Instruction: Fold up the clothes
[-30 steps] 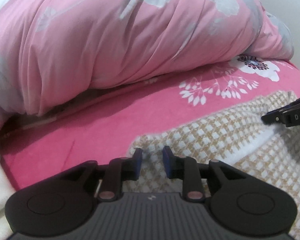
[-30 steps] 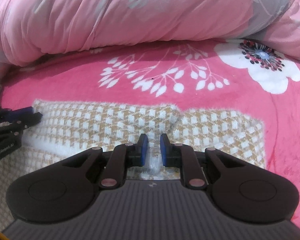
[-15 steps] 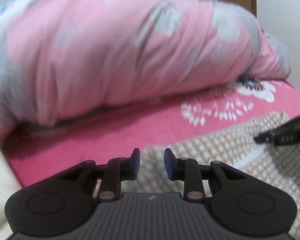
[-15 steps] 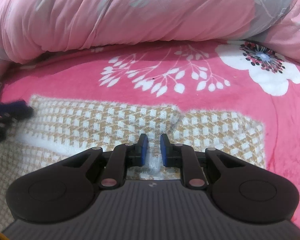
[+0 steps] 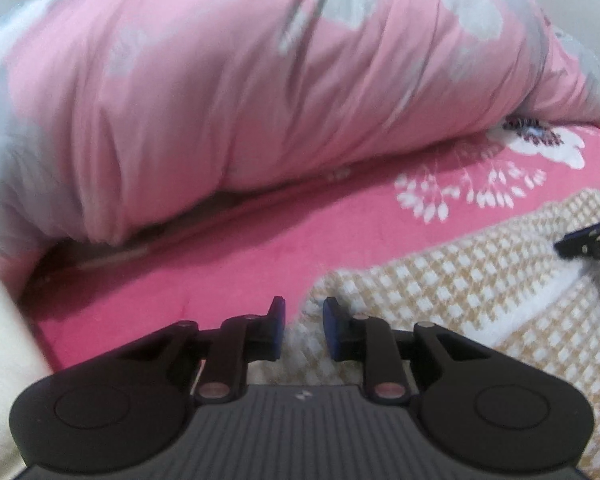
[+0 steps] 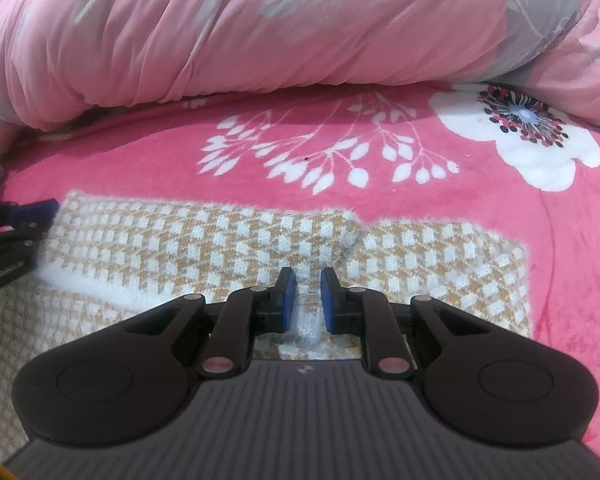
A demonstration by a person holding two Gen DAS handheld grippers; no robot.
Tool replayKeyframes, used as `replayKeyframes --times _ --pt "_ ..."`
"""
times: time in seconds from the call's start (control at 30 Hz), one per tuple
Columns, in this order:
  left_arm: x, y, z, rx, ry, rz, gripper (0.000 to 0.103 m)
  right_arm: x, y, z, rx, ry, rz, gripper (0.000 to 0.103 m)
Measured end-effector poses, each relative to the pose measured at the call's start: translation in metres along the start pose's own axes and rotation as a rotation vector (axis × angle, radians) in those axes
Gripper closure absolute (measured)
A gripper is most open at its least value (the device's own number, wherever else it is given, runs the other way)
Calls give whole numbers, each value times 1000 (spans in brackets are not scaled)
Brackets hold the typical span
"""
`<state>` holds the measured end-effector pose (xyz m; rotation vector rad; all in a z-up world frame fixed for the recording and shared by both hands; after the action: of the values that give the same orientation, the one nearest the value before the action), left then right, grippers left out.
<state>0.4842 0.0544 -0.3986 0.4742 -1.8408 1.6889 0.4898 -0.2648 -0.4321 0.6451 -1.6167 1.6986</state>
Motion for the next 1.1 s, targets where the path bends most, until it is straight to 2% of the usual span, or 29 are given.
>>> replayKeyframes --times 0.1,0.27,0.77,0.87,0.97,1.1 --pt "11 -5 9 -60 3 85 80 0 1 0 -1 -2 4 89" --pt "-7 2 24 -125 25 20 87 0 1 1 7 -5 8 89" --pt "-12 5 7 -26 106 18 88 0 4 5 16 -35 36 89" --pt "2 -4 4 -8 116 34 81 4 -1 5 43 -35 36 89" --pt "23 -11 6 -58 118 79 71 22 -9 9 49 -39 54 88" --pt "46 -12 13 -83 127 101 71 49 -6 12 56 -64 71 88"
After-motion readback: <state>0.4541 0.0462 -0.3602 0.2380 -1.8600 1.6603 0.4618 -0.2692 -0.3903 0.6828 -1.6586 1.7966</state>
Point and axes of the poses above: each gripper's, at about its wrist camera, not at the fingertips, and x roughly against the way its jaws point, z to its right, y to its underside, the point moved 2 cm from there along -x, roughly the way its jaws point, and after that the axes turned 14 degrees about y, right-handed, at the moved point
